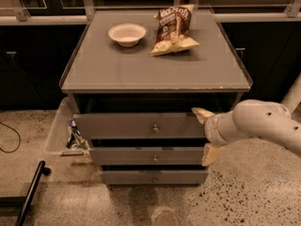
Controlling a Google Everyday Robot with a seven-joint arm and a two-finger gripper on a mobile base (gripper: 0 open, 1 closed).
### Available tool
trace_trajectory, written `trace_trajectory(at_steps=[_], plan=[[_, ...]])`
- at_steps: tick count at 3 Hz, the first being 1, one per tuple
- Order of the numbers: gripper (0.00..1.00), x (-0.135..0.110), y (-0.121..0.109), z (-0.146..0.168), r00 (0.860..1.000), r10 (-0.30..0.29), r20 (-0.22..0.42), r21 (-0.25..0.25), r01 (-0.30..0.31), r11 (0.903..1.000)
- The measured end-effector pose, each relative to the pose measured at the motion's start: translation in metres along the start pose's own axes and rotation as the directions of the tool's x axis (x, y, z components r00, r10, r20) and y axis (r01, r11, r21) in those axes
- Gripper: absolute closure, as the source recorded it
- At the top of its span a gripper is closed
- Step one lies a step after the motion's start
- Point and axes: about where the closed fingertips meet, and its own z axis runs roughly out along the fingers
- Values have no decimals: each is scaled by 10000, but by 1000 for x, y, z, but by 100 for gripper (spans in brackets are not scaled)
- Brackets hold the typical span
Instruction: Open top drawer
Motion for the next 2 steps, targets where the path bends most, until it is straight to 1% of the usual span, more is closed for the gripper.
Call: trace_trajectory(at_steps=[1, 2], plan=[[0, 0, 0, 0, 10000, 0, 0, 0, 0, 10000], [0, 4, -10, 1, 9993, 89, 375, 43, -91, 9999]])
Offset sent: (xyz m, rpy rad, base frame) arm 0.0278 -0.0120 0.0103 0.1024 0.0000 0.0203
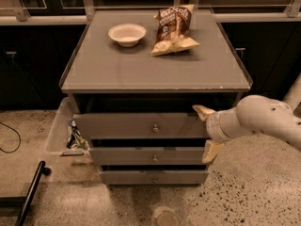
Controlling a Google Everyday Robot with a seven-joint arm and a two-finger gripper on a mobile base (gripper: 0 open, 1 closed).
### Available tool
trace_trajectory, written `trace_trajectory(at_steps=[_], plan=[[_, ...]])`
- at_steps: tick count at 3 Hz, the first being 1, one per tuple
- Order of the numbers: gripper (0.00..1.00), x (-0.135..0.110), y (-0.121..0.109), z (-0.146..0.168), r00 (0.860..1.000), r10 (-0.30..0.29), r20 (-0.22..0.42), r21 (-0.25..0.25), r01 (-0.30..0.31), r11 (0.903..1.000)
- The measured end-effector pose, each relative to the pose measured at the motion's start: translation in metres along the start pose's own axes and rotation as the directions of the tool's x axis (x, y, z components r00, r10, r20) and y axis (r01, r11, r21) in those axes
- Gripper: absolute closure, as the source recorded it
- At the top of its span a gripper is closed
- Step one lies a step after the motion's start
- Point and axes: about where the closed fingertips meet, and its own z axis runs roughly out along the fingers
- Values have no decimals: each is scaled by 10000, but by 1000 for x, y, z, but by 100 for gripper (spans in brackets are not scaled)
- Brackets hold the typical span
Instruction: Open top drawer
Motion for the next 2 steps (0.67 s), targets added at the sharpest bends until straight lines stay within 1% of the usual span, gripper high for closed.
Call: trace_trajectory(at_steps=[1, 2], plan=[[0, 4, -17, 1, 9980, 1, 625, 17, -2, 10000], [0, 7, -29, 8, 9933, 53, 1158, -179, -33, 9998]])
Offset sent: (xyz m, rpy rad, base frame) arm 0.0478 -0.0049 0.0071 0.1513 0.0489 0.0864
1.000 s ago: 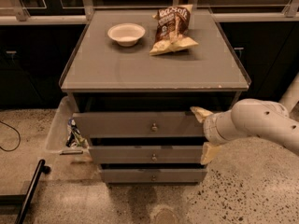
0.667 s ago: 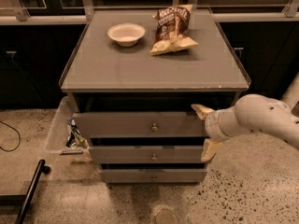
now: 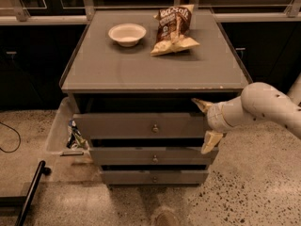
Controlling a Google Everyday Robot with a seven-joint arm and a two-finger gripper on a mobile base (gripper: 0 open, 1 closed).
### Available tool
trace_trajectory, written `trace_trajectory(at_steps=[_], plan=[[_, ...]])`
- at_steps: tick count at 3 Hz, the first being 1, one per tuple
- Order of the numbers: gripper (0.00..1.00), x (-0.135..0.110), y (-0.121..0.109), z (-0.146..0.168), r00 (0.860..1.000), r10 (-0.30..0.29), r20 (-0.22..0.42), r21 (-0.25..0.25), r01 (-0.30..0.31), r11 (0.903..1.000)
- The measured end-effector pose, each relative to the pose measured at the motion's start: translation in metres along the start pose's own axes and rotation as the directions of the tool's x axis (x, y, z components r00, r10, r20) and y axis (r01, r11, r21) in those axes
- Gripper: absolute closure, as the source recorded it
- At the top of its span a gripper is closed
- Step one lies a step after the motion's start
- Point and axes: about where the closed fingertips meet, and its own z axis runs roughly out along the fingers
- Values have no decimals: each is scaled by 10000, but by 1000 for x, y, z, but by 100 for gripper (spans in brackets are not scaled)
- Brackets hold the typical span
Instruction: Open top drawer
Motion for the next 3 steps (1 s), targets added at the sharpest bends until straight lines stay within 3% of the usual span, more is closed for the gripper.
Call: trace_trajectory(at_steps=[1, 3], plan=[[0, 1, -5, 13, 9999, -1, 109, -273, 4, 9996], [0, 5, 2, 49, 9989, -146, -447, -862, 107, 9962]])
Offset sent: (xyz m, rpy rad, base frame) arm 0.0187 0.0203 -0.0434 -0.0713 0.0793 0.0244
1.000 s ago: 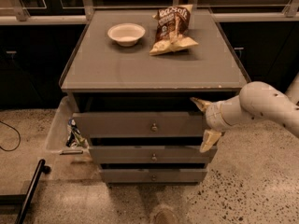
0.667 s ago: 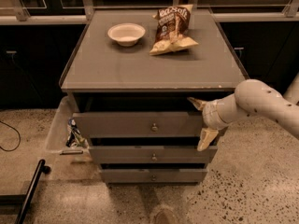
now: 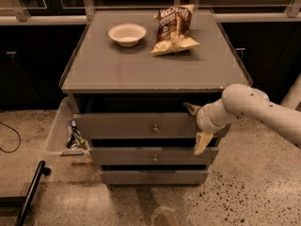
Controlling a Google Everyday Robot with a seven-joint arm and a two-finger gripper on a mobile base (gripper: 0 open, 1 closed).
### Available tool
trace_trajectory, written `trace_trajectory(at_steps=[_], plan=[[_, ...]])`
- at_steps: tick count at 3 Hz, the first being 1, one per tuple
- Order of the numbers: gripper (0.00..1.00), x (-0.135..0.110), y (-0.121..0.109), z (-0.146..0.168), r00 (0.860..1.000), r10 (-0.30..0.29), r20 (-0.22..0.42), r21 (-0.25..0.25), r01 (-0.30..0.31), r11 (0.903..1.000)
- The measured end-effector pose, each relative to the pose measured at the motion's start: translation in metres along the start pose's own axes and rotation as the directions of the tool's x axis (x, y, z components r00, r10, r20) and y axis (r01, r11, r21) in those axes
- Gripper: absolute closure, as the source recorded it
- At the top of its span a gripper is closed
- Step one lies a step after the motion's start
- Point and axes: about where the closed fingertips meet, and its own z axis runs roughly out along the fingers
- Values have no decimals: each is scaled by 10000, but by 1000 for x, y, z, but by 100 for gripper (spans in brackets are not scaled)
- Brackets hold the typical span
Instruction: Open top drawer
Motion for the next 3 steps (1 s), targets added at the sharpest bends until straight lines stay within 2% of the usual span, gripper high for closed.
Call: trace_trajectory(at_steps=[1, 3], plan=[[19, 0, 0, 1, 10000, -12, -8, -11, 12, 10000], [66, -4, -5, -7, 10000, -12, -8, -11, 12, 10000]])
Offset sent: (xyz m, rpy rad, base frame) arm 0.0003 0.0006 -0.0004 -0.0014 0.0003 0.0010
